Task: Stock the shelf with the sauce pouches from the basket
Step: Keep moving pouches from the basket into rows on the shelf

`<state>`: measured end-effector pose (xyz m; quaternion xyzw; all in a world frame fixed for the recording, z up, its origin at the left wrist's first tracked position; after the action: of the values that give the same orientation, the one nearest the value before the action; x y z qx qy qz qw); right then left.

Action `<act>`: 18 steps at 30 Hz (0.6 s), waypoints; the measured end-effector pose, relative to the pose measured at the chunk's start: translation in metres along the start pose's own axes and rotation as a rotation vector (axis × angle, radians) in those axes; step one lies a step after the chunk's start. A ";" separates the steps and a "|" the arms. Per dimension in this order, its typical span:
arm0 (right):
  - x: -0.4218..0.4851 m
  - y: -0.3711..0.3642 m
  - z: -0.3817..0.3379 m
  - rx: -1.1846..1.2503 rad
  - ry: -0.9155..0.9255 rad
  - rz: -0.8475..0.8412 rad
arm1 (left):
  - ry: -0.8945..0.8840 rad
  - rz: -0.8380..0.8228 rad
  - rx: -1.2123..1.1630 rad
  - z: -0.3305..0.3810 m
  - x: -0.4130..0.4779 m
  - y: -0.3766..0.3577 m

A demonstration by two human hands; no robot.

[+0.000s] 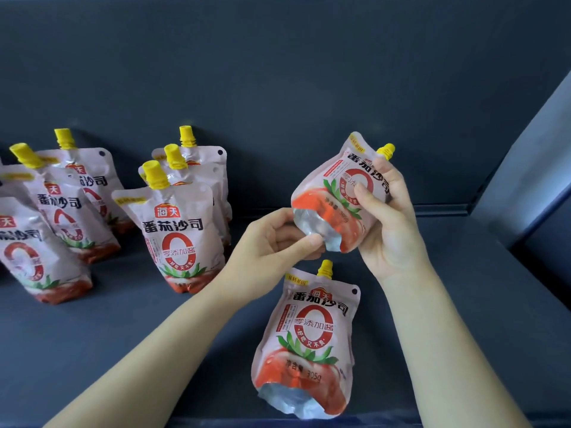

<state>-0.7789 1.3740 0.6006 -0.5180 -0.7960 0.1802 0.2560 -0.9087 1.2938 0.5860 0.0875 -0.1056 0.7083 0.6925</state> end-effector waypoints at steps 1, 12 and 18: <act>0.000 -0.001 0.002 0.017 -0.008 0.004 | 0.015 0.009 -0.015 -0.001 -0.001 -0.001; -0.005 -0.004 0.003 -0.047 0.022 0.013 | 0.186 0.108 -0.153 -0.022 -0.001 0.006; -0.005 -0.004 0.002 -0.043 0.022 0.031 | 0.065 0.145 -0.011 -0.011 0.000 0.005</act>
<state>-0.7815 1.3673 0.6000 -0.5375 -0.7887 0.1616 0.2507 -0.9132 1.2964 0.5748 0.0530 -0.0930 0.7585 0.6428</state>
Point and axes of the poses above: each hand's wrist, its own x-axis towards the middle knuckle, its own y-axis out of the back of the hand, z = x × y, the point moved 7 cm from there along x, towards the middle knuckle, and after that the axes turned 6 degrees about -x, right-handed, at the moved point
